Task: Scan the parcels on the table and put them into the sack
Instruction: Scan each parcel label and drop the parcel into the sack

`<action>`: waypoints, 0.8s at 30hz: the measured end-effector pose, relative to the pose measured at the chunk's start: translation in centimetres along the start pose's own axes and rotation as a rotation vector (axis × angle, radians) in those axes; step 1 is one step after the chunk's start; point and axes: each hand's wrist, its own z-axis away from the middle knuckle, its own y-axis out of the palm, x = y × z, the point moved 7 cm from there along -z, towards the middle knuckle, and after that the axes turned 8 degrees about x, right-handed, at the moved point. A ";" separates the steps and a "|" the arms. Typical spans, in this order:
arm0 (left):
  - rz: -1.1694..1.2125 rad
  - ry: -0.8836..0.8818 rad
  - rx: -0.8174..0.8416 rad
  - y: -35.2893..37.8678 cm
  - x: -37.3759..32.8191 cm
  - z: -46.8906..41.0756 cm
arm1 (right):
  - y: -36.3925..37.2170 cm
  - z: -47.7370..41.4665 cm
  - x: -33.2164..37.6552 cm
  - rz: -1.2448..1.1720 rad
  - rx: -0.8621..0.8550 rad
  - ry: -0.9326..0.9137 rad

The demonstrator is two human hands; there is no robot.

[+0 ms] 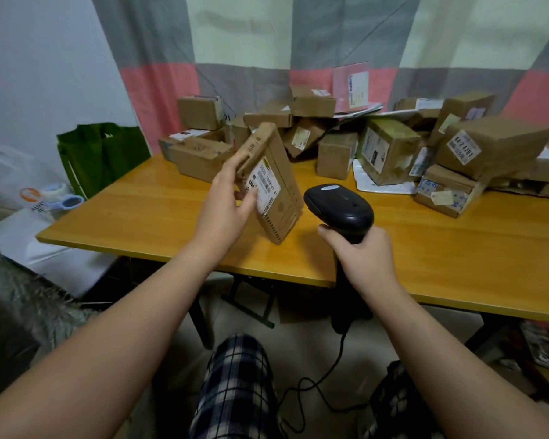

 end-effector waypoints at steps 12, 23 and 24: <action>0.299 -0.455 0.034 2.6 9.5 3.5 | 3.7 0.9 -2.8 0.039 0.116 0.077; 0.030 -0.426 0.025 3.3 9.5 2.8 | 3.8 1.8 -3.4 0.018 0.094 0.090; 0.035 -0.431 0.023 3.4 9.4 2.8 | 3.7 1.8 -3.3 0.006 0.090 0.086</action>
